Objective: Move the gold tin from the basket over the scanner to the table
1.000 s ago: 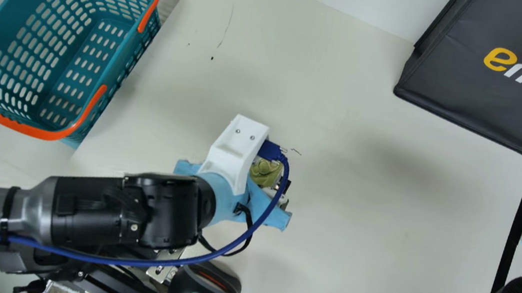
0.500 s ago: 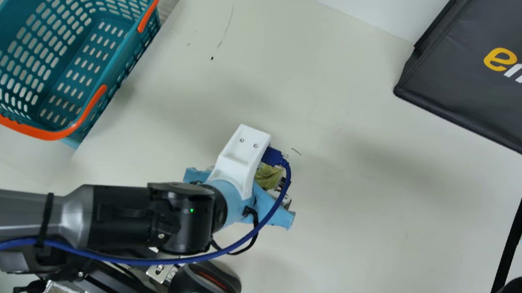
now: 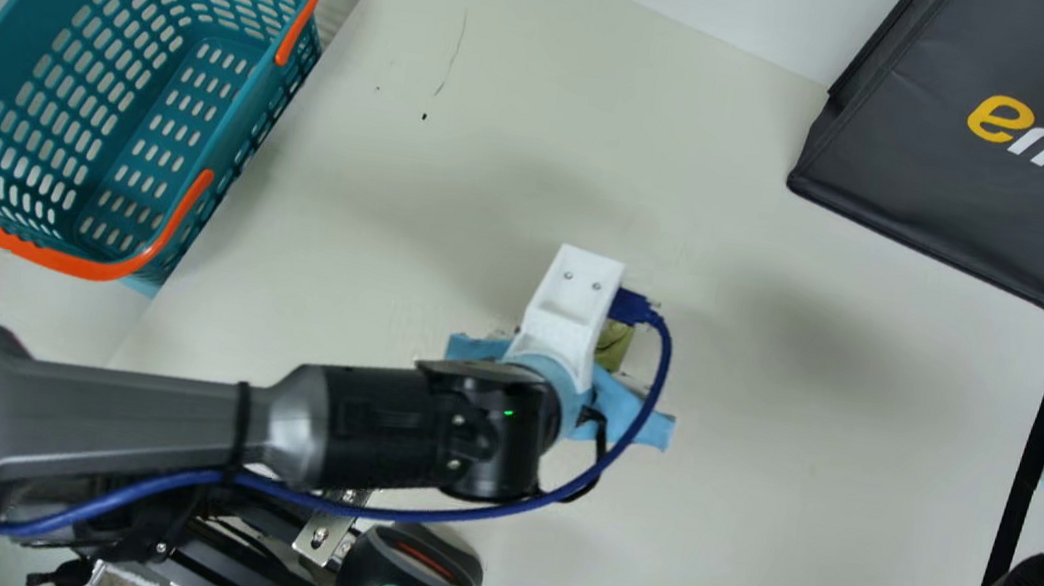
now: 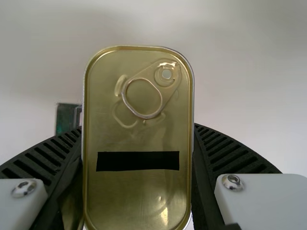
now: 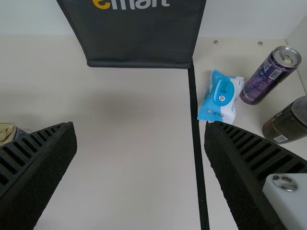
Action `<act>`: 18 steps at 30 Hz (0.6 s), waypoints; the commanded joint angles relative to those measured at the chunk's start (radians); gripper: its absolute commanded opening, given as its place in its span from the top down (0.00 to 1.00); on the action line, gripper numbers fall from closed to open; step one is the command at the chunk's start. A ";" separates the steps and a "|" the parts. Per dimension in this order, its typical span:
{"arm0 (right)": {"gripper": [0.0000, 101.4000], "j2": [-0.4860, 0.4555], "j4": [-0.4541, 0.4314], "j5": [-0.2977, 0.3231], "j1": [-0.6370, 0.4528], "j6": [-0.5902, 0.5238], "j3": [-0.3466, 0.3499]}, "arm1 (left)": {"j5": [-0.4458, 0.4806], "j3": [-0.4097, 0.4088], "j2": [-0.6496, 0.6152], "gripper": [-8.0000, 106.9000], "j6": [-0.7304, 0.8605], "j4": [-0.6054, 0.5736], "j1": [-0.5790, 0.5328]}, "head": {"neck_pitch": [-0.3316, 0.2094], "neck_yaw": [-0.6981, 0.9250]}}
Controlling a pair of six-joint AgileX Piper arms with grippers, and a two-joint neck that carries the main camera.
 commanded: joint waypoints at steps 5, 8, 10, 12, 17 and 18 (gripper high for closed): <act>0.06 0.000 0.000 0.000 0.000 0.000 0.000 | 0.022 -0.146 0.126 1.00 -0.002 -0.010 0.021 | -0.030 0.002; 0.06 0.000 0.000 0.000 0.000 0.000 0.000 | 0.031 -0.195 0.174 1.00 -0.013 -0.012 0.030 | -0.030 0.002; 0.06 0.000 0.000 0.000 0.000 0.000 0.000 | 0.036 -0.220 0.203 1.00 -0.022 -0.012 0.035 | -0.030 0.002; 0.06 0.000 0.000 0.000 0.000 0.000 0.000 | 0.039 -0.241 0.228 1.00 -0.032 -0.011 0.038 | -0.030 0.002; 0.06 0.000 0.000 0.000 0.000 0.000 0.000 | 0.041 -0.275 0.277 1.00 -0.057 -0.010 0.042 | -0.030 0.002; 0.06 0.000 0.000 0.000 0.000 0.000 0.000 | 0.041 -0.279 0.285 1.00 -0.061 -0.010 0.043 | -0.030 0.002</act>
